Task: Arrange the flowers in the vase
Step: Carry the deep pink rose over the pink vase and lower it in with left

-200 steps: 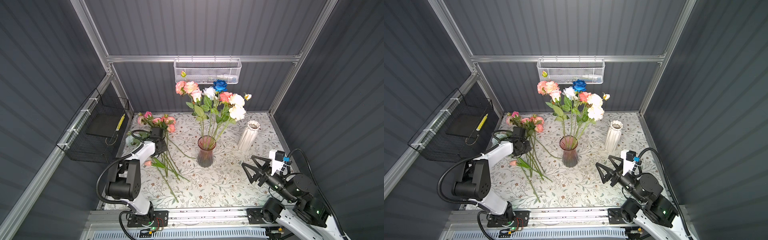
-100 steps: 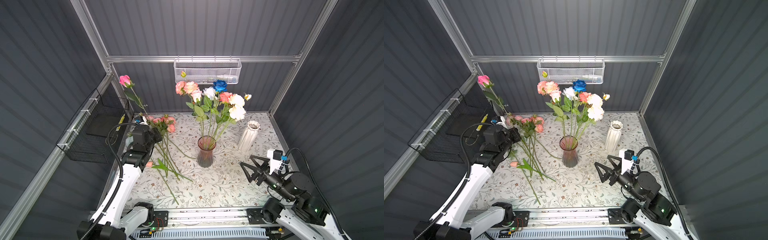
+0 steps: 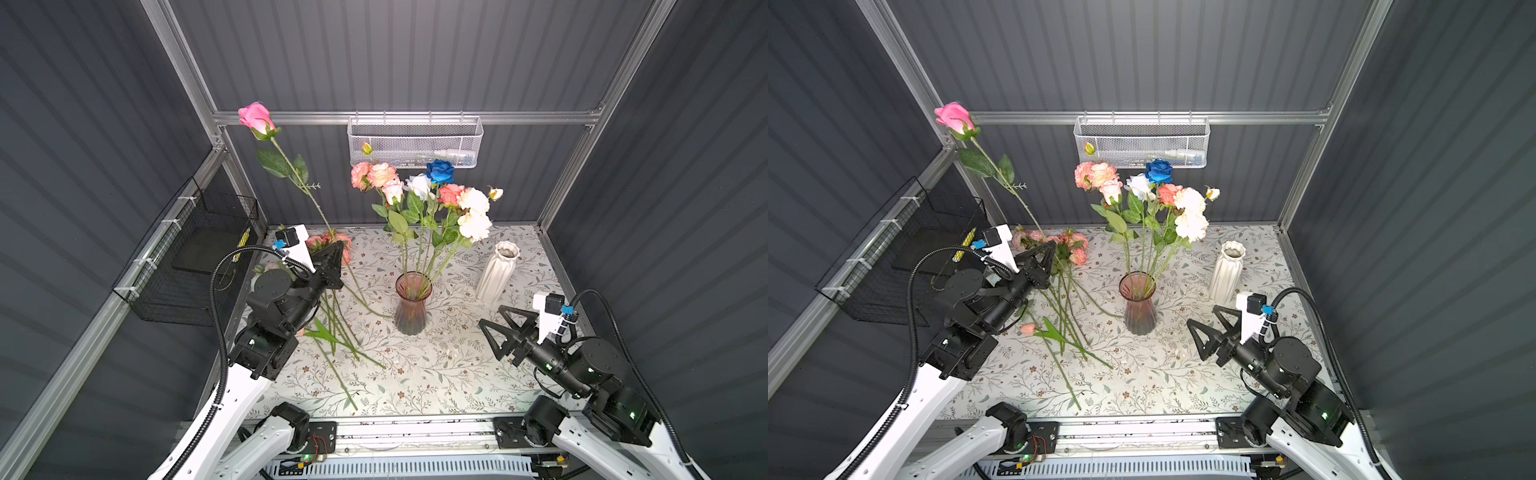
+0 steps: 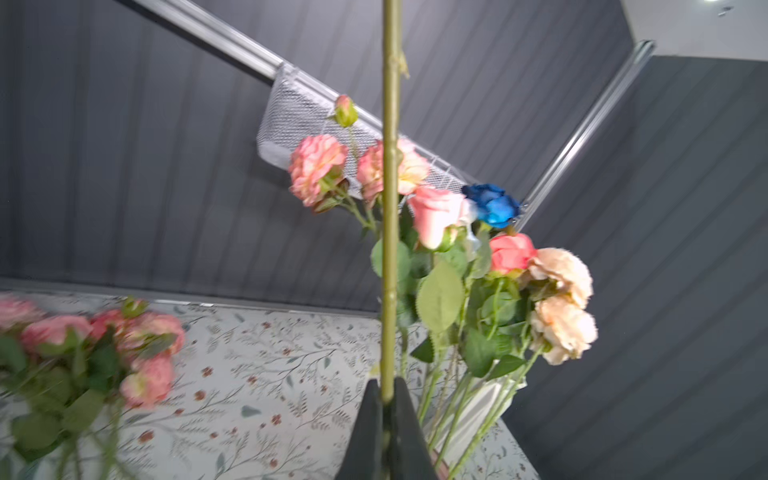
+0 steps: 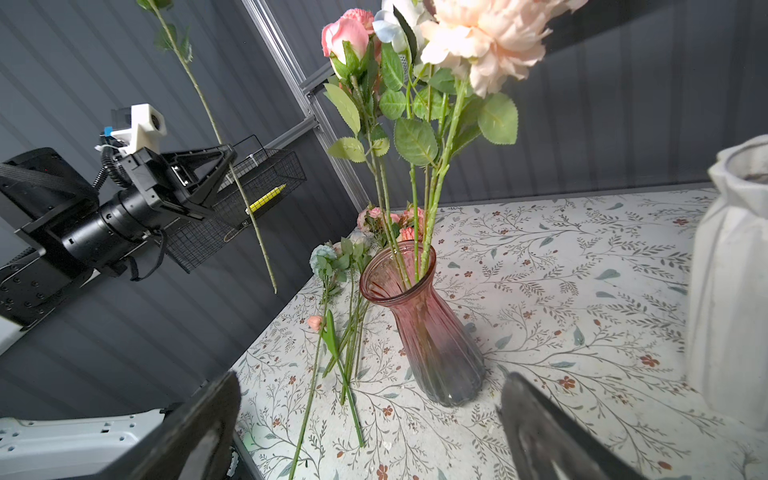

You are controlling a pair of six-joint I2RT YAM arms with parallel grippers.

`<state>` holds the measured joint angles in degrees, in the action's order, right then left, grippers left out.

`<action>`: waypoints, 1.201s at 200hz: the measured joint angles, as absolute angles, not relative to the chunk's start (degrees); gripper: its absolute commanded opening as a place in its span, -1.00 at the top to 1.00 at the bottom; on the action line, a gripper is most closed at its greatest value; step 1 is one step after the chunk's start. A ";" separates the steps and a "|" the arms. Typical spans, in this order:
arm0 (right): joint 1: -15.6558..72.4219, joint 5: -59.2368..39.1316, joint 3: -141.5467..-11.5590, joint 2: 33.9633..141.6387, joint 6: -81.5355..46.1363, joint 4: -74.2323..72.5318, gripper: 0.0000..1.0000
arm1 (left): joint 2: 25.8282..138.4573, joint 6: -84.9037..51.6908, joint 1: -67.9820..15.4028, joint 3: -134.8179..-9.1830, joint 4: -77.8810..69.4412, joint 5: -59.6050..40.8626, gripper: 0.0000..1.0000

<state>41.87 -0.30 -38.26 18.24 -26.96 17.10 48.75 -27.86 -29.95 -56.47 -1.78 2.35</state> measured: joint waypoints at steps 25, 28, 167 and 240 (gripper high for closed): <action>41.87 -0.71 -38.63 20.51 -26.98 16.29 -0.96 | 53.36 -25.17 -38.98 -58.15 -7.51 4.49 1.00; 41.87 -0.73 -38.65 20.71 -26.98 16.25 -0.96 | 54.13 -24.86 -39.94 -58.41 -8.23 4.73 1.00; 41.87 -0.97 -39.77 22.68 -27.00 15.79 -0.94 | 77.82 -6.96 -49.47 -59.33 -29.80 17.61 0.97; 41.87 -1.13 -39.62 21.26 -27.07 15.42 -0.95 | 74.06 -11.62 -49.47 -52.71 -27.68 19.14 -0.31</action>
<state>41.87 -1.13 -39.62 21.26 -27.07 15.42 74.06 -11.62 -49.47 -52.71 -27.68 19.14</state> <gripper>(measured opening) 0.975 0.626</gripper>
